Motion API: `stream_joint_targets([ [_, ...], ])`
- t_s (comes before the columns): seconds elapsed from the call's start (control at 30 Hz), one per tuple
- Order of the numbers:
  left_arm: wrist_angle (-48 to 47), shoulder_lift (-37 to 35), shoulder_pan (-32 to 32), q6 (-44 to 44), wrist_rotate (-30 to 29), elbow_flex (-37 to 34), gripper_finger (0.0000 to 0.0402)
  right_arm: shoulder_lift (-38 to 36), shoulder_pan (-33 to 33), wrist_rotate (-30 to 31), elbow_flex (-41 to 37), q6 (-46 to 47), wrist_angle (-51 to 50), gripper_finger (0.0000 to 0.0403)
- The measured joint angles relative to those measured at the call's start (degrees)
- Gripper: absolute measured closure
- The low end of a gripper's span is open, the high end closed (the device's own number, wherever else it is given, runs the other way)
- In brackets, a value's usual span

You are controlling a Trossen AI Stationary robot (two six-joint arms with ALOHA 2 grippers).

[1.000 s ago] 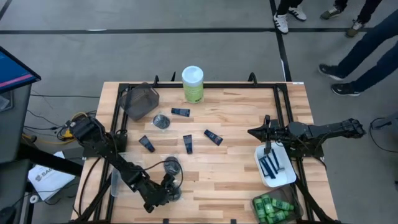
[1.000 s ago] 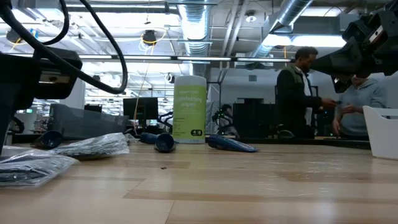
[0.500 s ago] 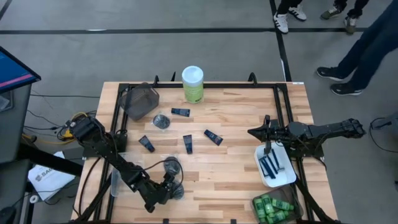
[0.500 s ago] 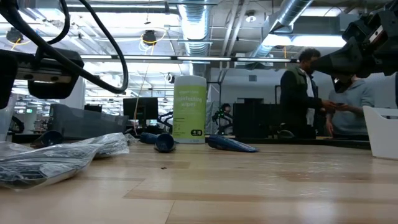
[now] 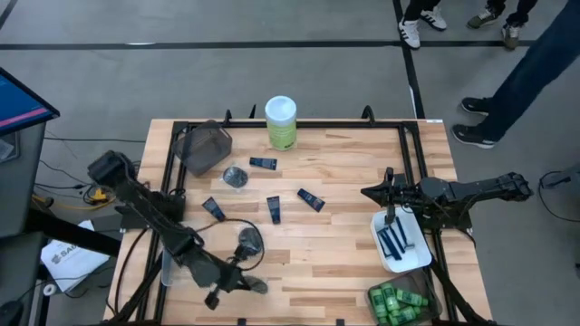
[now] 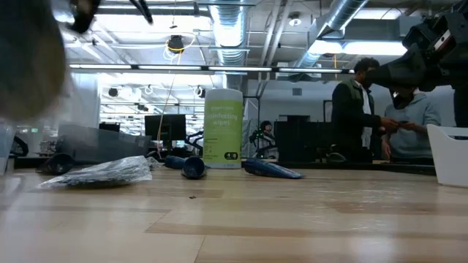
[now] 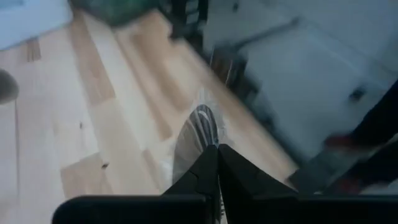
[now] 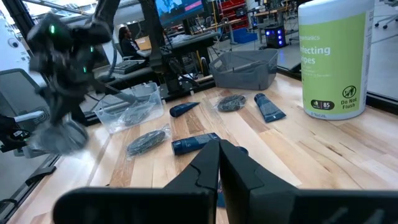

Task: Pick & Place Travel size toiletries
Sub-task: Put the black hairbrush into the transparent bin

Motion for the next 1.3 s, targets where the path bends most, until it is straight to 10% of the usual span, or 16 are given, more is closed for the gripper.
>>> stream_joint_targets([
  [0.57,-27.5,-36.1,-1.2,-34.2,15.7,0.1,0.04,0.0,0.0,0.0,0.0,0.0,0.0,0.0398],
  [1.3,-62.6,-39.9,-7.1,-43.0,17.6,0.1,0.0401,0.0,0.0,0.0,0.0,0.0,0.0,0.0398],
])
